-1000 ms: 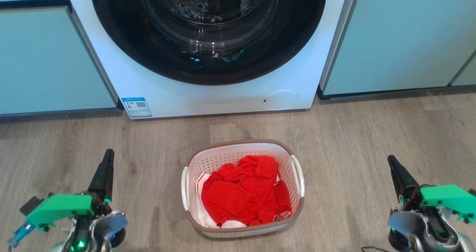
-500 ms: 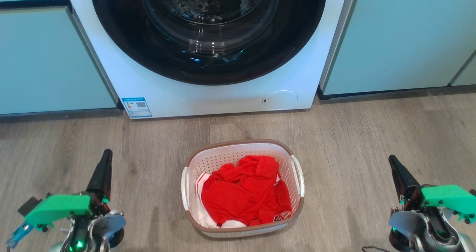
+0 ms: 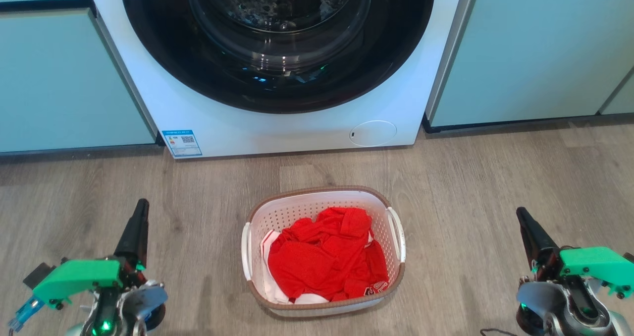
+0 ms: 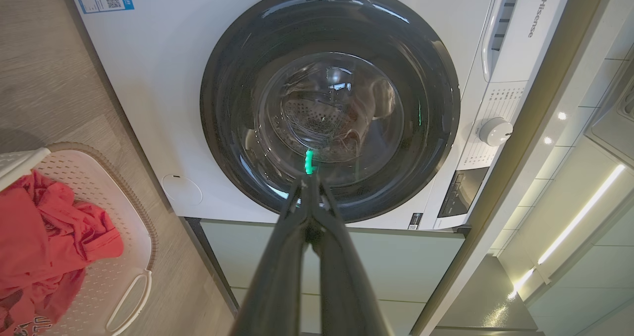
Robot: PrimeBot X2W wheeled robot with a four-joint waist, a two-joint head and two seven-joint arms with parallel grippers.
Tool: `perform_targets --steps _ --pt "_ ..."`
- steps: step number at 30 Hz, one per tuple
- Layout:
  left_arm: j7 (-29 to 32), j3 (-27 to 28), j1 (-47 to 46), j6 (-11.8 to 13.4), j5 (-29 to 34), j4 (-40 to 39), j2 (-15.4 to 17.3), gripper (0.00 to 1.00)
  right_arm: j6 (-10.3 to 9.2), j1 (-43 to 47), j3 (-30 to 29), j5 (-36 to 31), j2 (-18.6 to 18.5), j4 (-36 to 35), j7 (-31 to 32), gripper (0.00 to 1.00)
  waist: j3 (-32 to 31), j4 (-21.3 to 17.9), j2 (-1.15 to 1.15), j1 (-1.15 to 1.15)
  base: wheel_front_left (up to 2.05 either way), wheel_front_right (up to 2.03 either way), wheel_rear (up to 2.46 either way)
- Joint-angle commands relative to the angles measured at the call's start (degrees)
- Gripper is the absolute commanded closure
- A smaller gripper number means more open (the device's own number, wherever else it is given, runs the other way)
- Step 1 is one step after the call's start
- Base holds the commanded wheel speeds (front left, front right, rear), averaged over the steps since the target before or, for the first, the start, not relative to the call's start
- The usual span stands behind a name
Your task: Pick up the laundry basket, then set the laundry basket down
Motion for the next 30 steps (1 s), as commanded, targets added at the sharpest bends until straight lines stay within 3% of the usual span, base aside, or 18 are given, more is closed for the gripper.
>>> perform_targets --steps 1,30 --pt "0.42 1.91 -3.07 -0.38 0.51 -1.68 0.38 1.0 -0.09 -2.67 1.07 -0.58 -0.45 -2.03 0.47 1.0 0.0 0.0 0.0 0.0 0.0 0.0 0.0" --pt "0.62 2.17 -3.09 -0.38 0.73 -1.67 0.21 1.0 -0.09 -2.69 0.85 -0.76 -0.3 -2.02 0.65 1.0 0.0 0.0 0.0 0.0 0.0 0.0 0.0"
